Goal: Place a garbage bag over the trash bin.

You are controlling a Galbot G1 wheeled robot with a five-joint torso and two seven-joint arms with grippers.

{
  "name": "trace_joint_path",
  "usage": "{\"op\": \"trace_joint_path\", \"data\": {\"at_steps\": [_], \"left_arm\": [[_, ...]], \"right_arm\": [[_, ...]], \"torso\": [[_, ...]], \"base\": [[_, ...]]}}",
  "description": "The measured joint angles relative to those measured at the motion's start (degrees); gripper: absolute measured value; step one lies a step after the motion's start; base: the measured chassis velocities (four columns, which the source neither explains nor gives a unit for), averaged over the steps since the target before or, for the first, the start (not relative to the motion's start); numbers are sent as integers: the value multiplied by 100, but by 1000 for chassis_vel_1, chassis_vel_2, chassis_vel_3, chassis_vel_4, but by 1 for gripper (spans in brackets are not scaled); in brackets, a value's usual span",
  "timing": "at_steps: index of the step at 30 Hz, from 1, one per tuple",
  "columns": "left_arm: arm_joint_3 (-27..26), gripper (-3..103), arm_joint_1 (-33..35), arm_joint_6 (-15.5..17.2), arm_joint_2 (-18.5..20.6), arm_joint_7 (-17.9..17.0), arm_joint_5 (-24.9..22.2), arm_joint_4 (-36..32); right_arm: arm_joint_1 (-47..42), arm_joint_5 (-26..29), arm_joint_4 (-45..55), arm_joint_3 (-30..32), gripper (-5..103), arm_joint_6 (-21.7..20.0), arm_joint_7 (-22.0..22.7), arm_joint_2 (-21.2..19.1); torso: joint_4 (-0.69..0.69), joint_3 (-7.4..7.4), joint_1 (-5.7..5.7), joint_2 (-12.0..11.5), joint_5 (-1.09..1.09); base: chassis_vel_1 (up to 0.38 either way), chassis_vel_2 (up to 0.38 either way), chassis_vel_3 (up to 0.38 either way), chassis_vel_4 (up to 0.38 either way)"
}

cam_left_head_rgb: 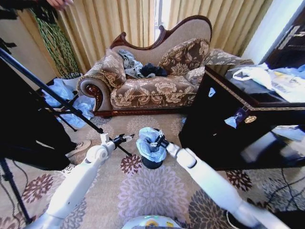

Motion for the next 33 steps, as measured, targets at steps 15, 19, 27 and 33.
{"op": "trace_joint_path", "data": {"at_steps": [15, 19, 27, 33], "left_arm": [[-2284, 100, 1050, -772, 104, -610, -482, -1230], [-2313, 100, 1033, -796, 5, -619, -548, -1313], [-2352, 100, 973, -952, -182, -632, -824, -1624], [-2403, 100, 925, -954, -217, -664, -932, -1776]], "right_arm": [[1756, 108, -1458, -1464, 102, -478, -455, 135], [1763, 146, -1411, -1770, 90, -552, -469, 54], [1745, -504, -2321, -1864, 63, -271, -615, 534], [1832, -948, -2841, -1867, 57, -182, -845, 758]], "torso": [[2, -1, 0, 0, -3], [-2, -1, 0, 0, 1], [2, -1, 0, 0, 0], [0, -1, 0, 0, 0]], "base": [[0, 0, 0, 0], [0, 0, 0, 0], [0, 0, 0, 0], [0, 0, 0, 0]]}}
